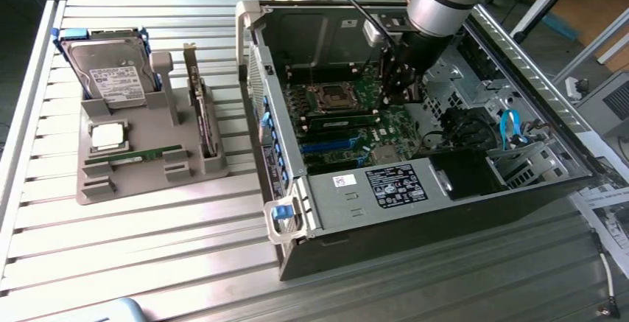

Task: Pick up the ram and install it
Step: 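Press down the ram until it locks into place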

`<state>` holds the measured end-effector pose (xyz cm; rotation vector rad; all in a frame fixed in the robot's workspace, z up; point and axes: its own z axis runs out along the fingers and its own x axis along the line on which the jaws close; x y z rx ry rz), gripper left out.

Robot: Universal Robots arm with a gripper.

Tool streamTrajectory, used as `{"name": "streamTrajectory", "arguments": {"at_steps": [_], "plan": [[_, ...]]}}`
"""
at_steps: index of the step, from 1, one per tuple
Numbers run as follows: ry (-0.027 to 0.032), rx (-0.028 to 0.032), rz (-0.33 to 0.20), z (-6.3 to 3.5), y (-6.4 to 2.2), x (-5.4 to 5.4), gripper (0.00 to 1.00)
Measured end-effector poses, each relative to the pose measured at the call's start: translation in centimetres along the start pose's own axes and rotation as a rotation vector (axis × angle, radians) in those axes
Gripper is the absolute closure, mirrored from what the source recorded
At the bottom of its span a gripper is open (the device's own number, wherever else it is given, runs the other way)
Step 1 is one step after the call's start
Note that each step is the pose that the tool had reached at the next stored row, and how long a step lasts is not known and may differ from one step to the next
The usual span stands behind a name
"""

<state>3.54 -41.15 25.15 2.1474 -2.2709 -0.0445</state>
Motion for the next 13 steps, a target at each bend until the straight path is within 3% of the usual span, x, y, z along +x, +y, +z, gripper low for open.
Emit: {"name": "streamTrajectory", "arguments": {"at_steps": [13], "plan": [[-0.0021,0.0024,0.0,-0.07,2.28,0.1,0.89]]}}
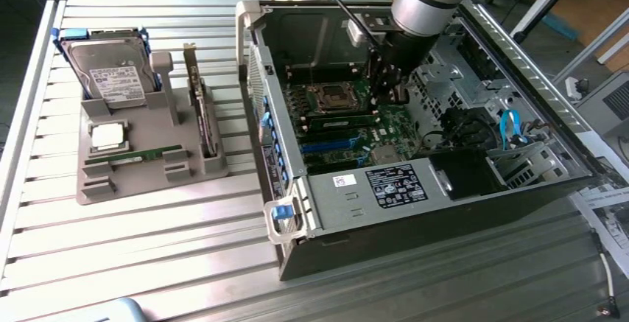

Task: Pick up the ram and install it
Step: 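Press down the ram until it locks into place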

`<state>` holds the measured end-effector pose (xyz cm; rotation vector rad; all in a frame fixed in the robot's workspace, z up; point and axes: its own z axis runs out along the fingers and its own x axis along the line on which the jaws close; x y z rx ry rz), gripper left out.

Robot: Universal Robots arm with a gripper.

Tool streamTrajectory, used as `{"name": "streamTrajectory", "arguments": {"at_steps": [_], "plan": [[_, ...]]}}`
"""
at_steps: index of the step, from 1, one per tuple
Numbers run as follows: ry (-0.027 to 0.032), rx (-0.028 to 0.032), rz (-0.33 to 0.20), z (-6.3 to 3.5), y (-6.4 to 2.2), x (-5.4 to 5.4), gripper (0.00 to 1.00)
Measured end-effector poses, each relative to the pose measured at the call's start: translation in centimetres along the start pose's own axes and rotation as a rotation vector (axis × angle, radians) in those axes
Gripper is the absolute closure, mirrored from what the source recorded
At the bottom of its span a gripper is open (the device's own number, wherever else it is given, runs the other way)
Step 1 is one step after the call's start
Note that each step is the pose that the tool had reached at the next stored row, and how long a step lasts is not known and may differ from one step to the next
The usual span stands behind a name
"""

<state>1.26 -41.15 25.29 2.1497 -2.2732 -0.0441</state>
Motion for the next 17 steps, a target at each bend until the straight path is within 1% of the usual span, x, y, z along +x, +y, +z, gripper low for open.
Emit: {"name": "streamTrajectory", "arguments": {"at_steps": [5,10,15,16,17], "plan": [[-0.0007,0.0004,0.0,0.03,0.93,0.1,0.89],[-0.0011,0.0008,0.0,0.06,2.1,0.1,0.89],[-0.0019,0.0019,0.0,0.1,3.53,0.2,0.89],[-0.0026,0.0024,0.0,0.12,4.2,0.3,0.89],[-0.0031,0.0027,0.0,0.13,4.58,0.3,0.89]]}}
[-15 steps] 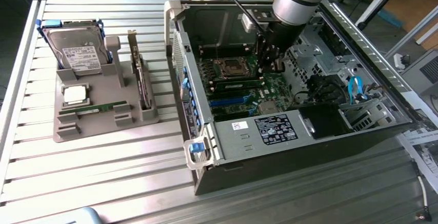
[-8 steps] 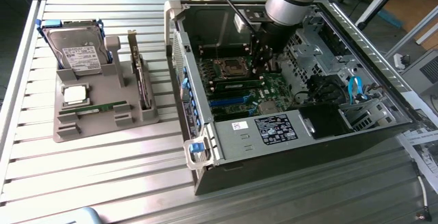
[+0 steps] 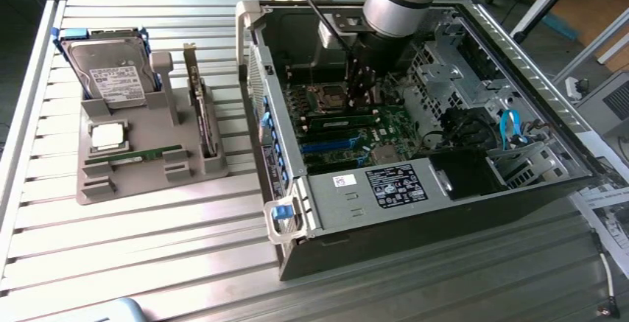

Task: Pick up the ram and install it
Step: 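Press down the ram until it locks into place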

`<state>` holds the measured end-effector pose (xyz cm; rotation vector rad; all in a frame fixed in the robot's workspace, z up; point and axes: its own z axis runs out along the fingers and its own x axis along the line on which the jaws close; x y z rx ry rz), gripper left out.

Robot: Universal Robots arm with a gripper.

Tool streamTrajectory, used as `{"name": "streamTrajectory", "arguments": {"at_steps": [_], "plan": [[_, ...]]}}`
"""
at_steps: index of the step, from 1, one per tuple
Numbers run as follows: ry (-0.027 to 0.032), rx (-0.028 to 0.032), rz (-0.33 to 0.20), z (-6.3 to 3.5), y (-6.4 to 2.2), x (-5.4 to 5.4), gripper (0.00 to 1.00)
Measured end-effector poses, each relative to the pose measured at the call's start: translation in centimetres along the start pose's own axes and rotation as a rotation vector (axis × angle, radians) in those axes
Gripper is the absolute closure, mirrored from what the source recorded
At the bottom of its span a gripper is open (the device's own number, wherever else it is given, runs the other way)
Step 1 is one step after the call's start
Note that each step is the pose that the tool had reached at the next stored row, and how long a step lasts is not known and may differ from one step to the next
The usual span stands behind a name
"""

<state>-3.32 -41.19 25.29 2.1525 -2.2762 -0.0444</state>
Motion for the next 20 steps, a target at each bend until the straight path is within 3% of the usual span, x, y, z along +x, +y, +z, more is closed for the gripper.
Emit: {"name": "streamTrajectory", "arguments": {"at_steps": [9,20], "plan": [[-0.0026,0.0017,0.0,0.06,2.37,0.5,0.89],[-0.0026,0.0016,0.0,0.44,3.73,0.8,0.89]]}}
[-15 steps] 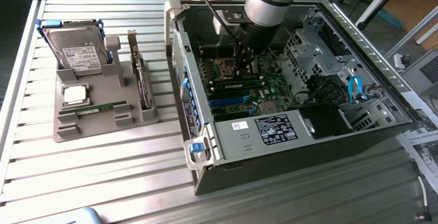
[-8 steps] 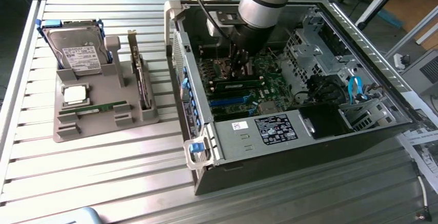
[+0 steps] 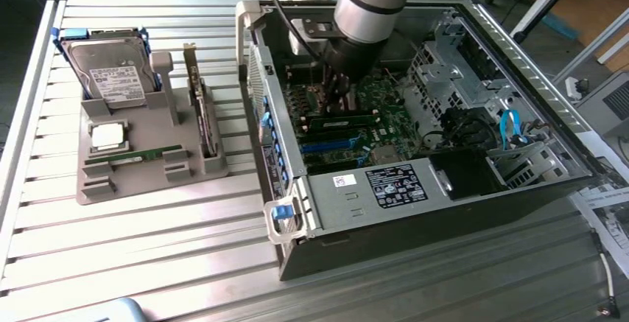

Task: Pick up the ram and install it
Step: 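Press down the ram until it locks into place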

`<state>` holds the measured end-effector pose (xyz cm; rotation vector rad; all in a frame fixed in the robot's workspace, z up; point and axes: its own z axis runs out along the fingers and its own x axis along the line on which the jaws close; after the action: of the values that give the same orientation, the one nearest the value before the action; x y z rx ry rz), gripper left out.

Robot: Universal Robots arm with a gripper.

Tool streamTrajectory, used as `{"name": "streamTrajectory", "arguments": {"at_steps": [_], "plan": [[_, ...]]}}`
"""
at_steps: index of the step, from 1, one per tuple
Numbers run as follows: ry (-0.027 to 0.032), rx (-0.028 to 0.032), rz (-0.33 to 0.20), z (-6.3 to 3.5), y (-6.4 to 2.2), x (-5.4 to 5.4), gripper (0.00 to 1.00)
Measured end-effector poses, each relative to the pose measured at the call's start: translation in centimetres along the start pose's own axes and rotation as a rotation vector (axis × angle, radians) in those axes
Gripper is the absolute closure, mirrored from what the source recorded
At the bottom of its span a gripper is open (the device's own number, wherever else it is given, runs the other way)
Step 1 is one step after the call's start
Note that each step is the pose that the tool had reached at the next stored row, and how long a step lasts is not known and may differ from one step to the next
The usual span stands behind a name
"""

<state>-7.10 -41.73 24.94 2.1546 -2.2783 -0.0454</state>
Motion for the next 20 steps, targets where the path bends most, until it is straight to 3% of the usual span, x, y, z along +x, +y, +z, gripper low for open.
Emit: {"name": "streamTrajectory", "arguments": {"at_steps": [8,20], "plan": [[-0.0002,0.0001,0.0,0.59,0.68,0.0,0.89],[0.0001,-0.0001,0.0,1.6,0.88,0.1,0.89]]}}
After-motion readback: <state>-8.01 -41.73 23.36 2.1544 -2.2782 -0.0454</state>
